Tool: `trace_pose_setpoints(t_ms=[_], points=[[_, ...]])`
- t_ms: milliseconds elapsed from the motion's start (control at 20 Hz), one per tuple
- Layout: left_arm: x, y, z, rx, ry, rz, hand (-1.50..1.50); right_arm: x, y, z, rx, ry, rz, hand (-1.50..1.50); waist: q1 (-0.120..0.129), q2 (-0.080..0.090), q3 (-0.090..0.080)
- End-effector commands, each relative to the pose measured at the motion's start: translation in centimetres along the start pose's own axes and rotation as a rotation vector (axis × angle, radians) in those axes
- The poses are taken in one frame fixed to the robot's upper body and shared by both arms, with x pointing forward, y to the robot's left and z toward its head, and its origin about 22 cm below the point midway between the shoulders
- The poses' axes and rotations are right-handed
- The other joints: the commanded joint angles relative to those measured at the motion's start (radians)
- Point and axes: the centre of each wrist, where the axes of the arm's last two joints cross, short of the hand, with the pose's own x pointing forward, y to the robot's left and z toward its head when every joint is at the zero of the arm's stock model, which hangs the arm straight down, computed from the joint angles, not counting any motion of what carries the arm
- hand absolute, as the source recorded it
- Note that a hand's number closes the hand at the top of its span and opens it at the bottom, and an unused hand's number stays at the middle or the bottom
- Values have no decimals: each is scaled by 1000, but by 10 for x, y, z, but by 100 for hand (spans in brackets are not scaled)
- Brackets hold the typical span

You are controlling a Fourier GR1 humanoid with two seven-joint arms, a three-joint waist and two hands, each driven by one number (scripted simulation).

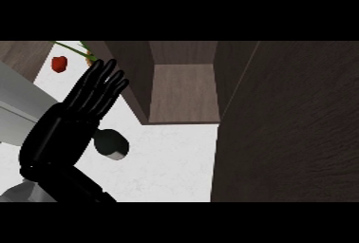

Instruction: Pick up the wine, place it into the cabinet and close the cabinet

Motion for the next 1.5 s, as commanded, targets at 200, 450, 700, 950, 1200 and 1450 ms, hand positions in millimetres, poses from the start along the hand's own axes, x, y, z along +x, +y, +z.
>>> trace_pose_setpoints(t_ms=[200,450,700,950,1200,1450], points=[[45,-28,-2,-37,70,74,-150,44,13,29,49,15,-28,-150,8,-1,0],[74,-41,28,-49,55,77,-150,69,10,32,61,19,-38,-150,14,-2,0],[86,-55,26,-32,65,89,-150,75,18,29,54,26,-34,-150,13,-1,-1],[95,-53,41,22,75,63,-150,76,20,21,21,12,-48,-150,19,-1,-1],[103,-65,45,57,65,78,-150,87,20,38,37,12,-43,-150,12,-5,0],[113,-59,39,73,66,37,-150,94,20,34,38,21,-18,-150,16,-3,-1]])
